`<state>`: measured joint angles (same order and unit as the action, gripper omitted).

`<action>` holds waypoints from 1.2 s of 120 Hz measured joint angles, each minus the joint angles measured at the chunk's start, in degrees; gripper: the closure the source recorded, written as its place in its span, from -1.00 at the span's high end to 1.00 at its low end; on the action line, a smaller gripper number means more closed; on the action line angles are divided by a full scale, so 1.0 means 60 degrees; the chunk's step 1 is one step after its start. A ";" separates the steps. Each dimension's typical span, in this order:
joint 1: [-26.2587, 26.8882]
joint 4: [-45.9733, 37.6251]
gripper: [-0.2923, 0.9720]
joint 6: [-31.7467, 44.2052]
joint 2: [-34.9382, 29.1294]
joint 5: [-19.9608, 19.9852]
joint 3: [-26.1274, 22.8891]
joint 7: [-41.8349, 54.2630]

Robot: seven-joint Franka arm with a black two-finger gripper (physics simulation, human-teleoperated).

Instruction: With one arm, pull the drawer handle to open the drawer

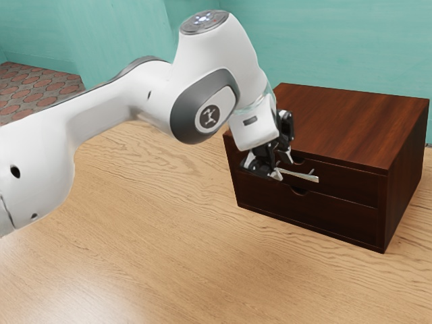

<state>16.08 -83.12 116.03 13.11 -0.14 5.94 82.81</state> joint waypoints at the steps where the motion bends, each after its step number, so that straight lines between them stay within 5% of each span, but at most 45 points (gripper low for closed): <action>1: 0.0000 0.0032 -0.29 0.0000 0.0032 0.0005 0.0001 0.0009; 73: 0.0185 -0.0523 -0.59 0.0048 0.0116 0.0355 0.0036 0.0358; 109: 0.0699 -0.2687 -0.66 0.0627 -0.1738 -0.1283 -0.0011 0.0073; 144: 0.1012 -0.3958 -0.61 0.0911 -0.2571 -0.1571 0.0048 -0.0445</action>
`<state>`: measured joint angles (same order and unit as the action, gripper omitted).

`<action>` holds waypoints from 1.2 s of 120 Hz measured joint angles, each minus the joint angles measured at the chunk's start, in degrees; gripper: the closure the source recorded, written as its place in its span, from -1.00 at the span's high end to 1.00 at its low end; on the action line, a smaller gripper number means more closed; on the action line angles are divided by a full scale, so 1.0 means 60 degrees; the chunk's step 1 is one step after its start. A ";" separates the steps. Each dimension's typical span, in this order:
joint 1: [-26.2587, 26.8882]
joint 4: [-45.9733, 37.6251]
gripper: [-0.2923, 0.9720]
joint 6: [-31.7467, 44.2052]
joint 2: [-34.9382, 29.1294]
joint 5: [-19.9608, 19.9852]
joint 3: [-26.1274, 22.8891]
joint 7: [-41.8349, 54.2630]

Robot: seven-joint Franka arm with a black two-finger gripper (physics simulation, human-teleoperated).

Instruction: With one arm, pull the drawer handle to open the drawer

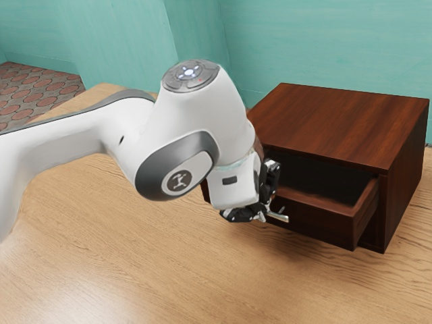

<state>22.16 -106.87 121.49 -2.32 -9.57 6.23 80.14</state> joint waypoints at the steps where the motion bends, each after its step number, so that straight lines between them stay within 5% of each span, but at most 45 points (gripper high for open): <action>1: 0.0010 -0.0034 -0.61 0.0001 -0.0024 0.0000 0.0007 -0.0014; 24: -0.0281 -0.0923 -0.45 -0.0028 -0.0730 -0.0042 0.0032 -0.0331; 42: -0.0325 -0.1040 -0.62 -0.0055 -0.0904 -0.0077 -0.0015 -0.0577; 79: -0.0222 -0.0961 -0.54 0.0053 -0.0852 -0.0080 -0.0128 -0.0984; 121: -0.0250 -0.0628 -0.22 0.0038 -0.1220 0.0000 -0.0535 -0.1240; 136: -0.0306 0.2060 -0.05 -0.2712 -0.1689 0.0563 -0.0648 -0.1841; 144: -0.1112 0.3233 0.11 -0.4341 -0.1618 0.0943 -0.0289 -0.2351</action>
<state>15.49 -87.47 95.45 -12.02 -3.91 4.49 66.04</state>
